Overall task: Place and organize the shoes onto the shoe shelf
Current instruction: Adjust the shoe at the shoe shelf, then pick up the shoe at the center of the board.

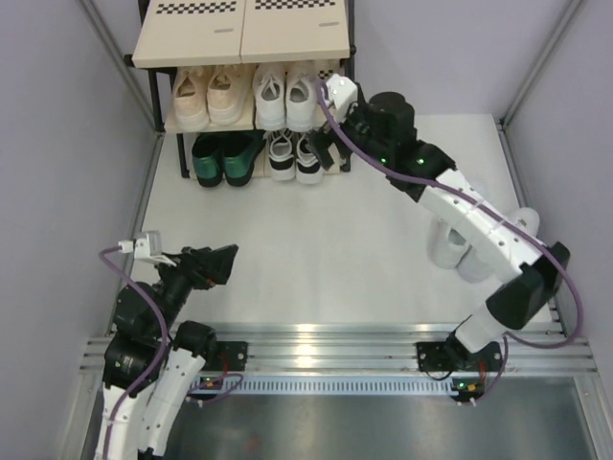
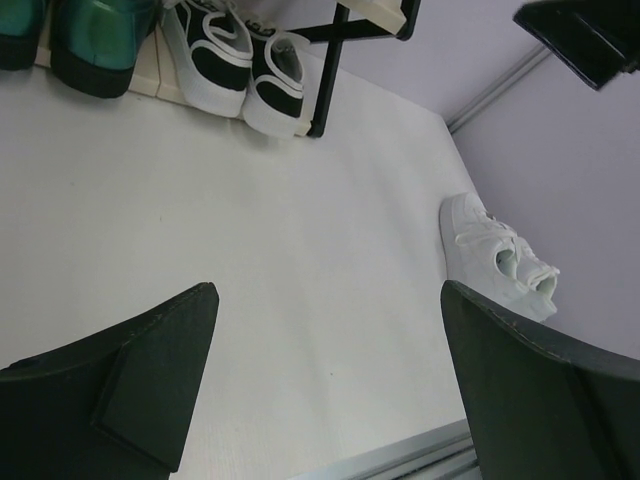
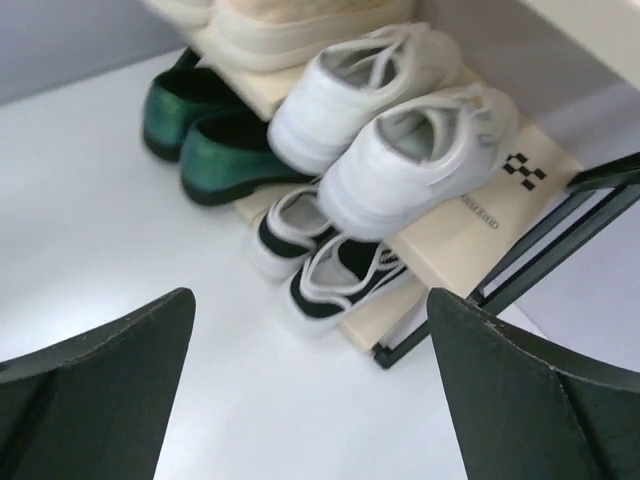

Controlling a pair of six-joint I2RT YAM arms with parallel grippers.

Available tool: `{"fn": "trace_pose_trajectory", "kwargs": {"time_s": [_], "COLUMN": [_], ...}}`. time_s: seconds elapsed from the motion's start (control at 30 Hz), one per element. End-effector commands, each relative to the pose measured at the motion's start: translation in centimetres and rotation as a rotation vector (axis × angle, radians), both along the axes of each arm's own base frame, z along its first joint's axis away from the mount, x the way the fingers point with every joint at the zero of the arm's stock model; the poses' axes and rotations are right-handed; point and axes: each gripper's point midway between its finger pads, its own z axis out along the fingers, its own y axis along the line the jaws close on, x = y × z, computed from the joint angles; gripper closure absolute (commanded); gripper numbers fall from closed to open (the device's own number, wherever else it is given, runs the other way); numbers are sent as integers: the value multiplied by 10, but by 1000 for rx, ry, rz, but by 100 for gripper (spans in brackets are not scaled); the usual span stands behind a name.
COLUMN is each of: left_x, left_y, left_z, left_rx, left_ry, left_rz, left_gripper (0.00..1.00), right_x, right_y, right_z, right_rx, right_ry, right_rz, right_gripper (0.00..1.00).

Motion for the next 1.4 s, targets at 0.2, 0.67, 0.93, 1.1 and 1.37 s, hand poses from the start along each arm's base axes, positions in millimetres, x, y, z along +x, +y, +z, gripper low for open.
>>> {"fn": "trace_pose_trajectory", "kwargs": {"time_s": [0.2,0.67,0.93,1.1,1.37], "left_x": [13,23,18,21,28], "left_y": [-45,-78,-80,-88,-117], "left_z": [-25,-92,-100,-103,-108], "left_rx": [-82,-150,-176,-177,-135], "left_ry": [219,469,479,491,489], "left_rz": [-196,-328,-332,-355,-370], "left_gripper": [2,4,5,5,5], "right_x": [-82,-82,-63,-46,-17], "right_y": [-157,-406,-418,-416,-403], "right_z": [-62,-223,-250,-256,-261], "right_rx": [-137,-205,-192,-181,-211], "right_ry": [198,591,660,645,622], "right_rz": [137,-464,-459,-487,-531], "right_gripper": [0,1,16,18,24]}}
